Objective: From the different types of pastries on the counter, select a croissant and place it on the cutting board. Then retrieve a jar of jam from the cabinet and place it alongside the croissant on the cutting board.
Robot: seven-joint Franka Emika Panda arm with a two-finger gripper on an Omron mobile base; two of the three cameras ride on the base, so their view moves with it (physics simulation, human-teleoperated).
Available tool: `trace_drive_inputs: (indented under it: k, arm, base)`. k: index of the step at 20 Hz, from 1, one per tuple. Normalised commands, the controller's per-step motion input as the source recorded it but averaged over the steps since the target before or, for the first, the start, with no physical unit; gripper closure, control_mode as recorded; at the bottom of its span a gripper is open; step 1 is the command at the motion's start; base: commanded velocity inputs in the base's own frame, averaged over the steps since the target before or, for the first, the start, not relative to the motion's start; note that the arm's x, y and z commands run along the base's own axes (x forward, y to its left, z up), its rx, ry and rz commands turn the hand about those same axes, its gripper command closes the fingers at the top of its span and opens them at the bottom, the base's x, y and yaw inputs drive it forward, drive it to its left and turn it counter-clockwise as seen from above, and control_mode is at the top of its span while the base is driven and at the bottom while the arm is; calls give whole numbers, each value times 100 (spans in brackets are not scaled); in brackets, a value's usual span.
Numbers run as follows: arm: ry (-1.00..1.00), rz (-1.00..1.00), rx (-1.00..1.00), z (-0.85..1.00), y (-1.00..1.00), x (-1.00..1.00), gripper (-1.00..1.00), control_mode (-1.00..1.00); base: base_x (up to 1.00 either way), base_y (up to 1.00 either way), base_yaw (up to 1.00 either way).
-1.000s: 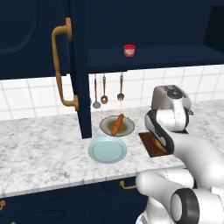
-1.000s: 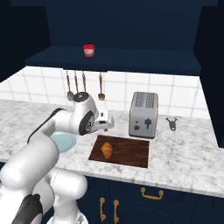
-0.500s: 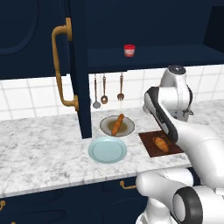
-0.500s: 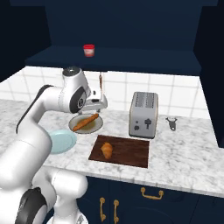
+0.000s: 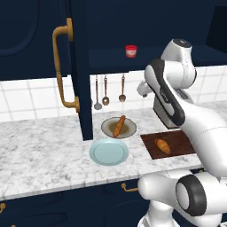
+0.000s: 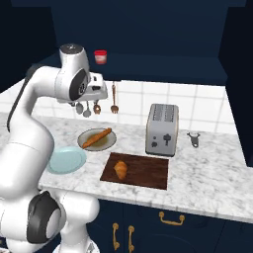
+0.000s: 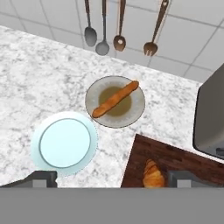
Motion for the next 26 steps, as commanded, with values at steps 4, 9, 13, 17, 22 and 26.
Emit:
trace_drive_inputs:
  k: [4, 9, 13, 17, 22, 26]
  arm:
    - [-5, 0, 0, 100, 21, 6, -100, -100]
    - [-18, -5, 0, 100, 4, 7, -100, -100]
    - [-10, -26, 0, 47, 1, 29, -100, -100]
    - [3, -13, 0, 0, 0, 24, -100, -100]
    - [0, 0, 12, -7, 5, 8, -100, -100]
    - [0, 0, 0, 0, 0, 14, -100, -100]
  base:
    - [0, 0, 0]
    - [0, 0, 0]
    - [0, 0, 0]
    - [0, 0, 0]
    - [0, 0, 0]
    - [0, 0, 0]
